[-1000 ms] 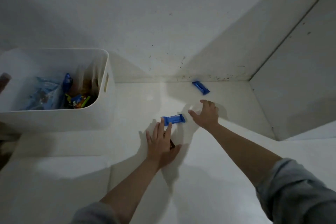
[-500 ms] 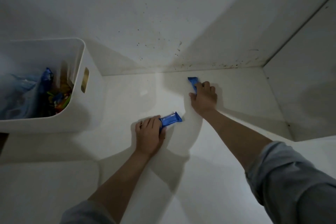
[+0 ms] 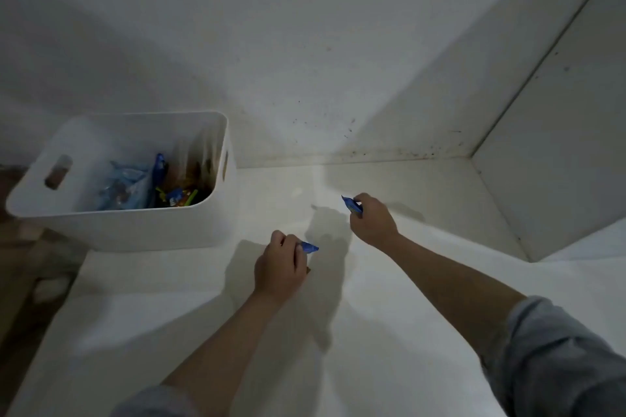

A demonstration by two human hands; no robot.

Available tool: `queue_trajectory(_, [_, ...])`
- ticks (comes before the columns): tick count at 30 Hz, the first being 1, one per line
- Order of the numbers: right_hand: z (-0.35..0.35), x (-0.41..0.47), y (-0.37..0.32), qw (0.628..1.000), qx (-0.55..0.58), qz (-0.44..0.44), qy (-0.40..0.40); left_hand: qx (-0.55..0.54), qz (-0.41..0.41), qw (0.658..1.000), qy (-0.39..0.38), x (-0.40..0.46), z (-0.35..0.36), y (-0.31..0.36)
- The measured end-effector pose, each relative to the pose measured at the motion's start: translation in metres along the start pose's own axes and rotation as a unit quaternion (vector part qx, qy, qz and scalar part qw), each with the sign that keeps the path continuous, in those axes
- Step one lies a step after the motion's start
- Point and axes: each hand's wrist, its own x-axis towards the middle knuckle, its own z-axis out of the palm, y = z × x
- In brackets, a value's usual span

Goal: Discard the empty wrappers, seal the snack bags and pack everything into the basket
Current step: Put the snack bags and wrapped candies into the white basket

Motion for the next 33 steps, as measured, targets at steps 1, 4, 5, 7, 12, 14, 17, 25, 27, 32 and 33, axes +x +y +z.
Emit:
queue_trajectory(1, [-0.002, -0.005, -0.02, 1.0, 0.025, -0.019, 0.005, -0.023, -0.005, 0.999, 0.025, 0.004, -0.017, 0.001])
queue_trajectory(4, [-0.003, -0.019, -0.092, 0.991, 0.092, -0.089, 0.033, -0.11, -0.014, 0.987, 0.112, 0.019, -0.073, 0.001])
queue_trajectory(5, [-0.002, -0.023, -0.116, 0.987, 0.107, -0.109, 0.039, -0.136, -0.02, 0.98, 0.145, 0.025, -0.093, -0.001])
queue_trajectory(7, [0.002, -0.032, -0.162, 0.98, 0.137, -0.139, 0.045, -0.164, -0.04, 0.965, 0.202, 0.038, -0.129, -0.011])
queue_trajectory(12, [0.025, -0.049, -0.25, 0.972, 0.18, -0.152, 0.02, -0.117, -0.134, 0.96, 0.217, 0.073, -0.196, -0.05])
queue_trajectory(14, [0.034, -0.049, -0.273, 0.976, 0.176, -0.125, -0.006, -0.114, -0.202, 0.957, 0.174, 0.09, -0.208, -0.068])
queue_trajectory(17, [0.044, -0.053, -0.293, 0.977, 0.189, -0.092, -0.019, -0.219, -0.222, 0.945, 0.1, 0.105, -0.217, -0.092])
queue_trajectory(25, [0.08, -0.095, -0.257, 0.971, 0.222, -0.044, 0.071, -0.181, -0.063, 0.963, 0.189, 0.042, -0.222, -0.125])
queue_trajectory(27, [0.102, -0.114, -0.235, 0.971, 0.227, 0.003, 0.076, -0.13, -0.071, 0.963, 0.224, 0.013, -0.212, -0.141])
queue_trajectory(32, [0.165, -0.182, -0.182, 0.981, 0.151, 0.121, -0.008, -0.029, -0.23, 0.96, 0.158, -0.088, -0.186, -0.199])
queue_trajectory(33, [0.173, -0.197, -0.173, 0.98, 0.125, 0.152, -0.034, -0.006, -0.275, 0.953, 0.124, -0.109, -0.181, -0.212])
